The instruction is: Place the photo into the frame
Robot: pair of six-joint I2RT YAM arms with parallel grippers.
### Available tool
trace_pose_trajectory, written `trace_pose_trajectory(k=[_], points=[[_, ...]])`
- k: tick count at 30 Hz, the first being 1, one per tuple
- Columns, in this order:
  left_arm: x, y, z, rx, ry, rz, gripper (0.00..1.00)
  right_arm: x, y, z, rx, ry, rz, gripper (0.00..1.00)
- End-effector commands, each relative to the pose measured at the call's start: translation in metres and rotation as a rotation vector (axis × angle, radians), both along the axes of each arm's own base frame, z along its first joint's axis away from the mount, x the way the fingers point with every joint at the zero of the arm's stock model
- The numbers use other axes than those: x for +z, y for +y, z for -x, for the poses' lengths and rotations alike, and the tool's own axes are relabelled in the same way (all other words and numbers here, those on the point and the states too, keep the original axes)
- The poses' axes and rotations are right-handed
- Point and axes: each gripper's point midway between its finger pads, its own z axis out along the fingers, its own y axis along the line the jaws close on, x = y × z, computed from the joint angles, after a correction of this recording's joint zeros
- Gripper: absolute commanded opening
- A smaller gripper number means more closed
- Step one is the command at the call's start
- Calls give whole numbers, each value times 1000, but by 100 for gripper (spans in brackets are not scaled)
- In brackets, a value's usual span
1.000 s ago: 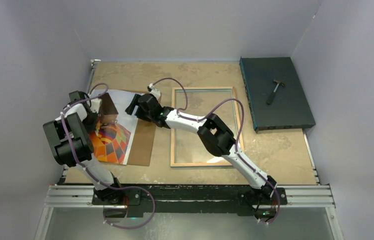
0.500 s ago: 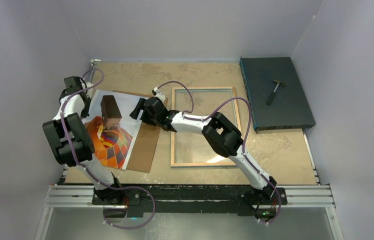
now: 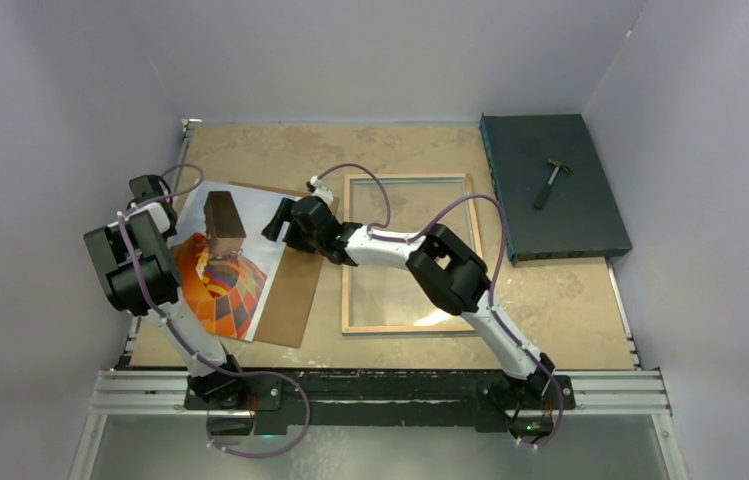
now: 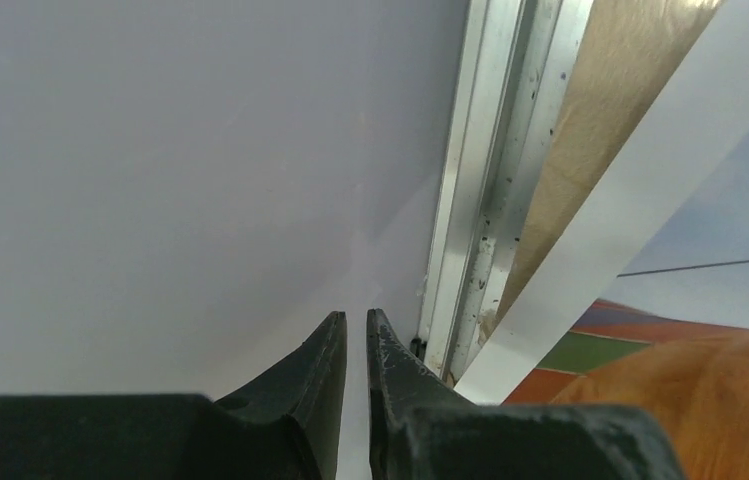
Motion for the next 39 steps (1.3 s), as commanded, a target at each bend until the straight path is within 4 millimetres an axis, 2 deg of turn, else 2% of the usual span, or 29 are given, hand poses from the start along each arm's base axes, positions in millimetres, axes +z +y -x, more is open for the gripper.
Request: trace_pose_trajectory(k=[1,7,13,17,20,25,27,31,33,36,39], points=[[-7,6,14,-8,45,-7,10,-25,-17,19,40,57,103,81],[-19,-7,35,-41,86,55,7,-22,-18,18,37,56,92,81],[-27,-31,49,-79,102,162,4,-19,-18,18,33,49,81,81],[-17,-47,52,-98,72,228,2,-20,-19,21,37,58,80,81],[-10,-54,54,-108,59,257,1,-12,-21,24,47,58,75,81],[-17,-63,64,-119,74,287,1,3,-36,26,25,47,111,81],[-24,-66,69,-116,85,294,1,10,-42,33,35,36,124,82],[-33,-74,76,-113,92,324,0,7,-51,49,58,66,156,82],[-35,-77,77,-113,91,337,0,3,-49,54,73,76,155,82],[-32,-82,76,-119,81,364,0,-2,-44,54,81,83,149,82],[-14,-95,69,-144,46,437,0,-3,-39,52,82,75,149,82]])
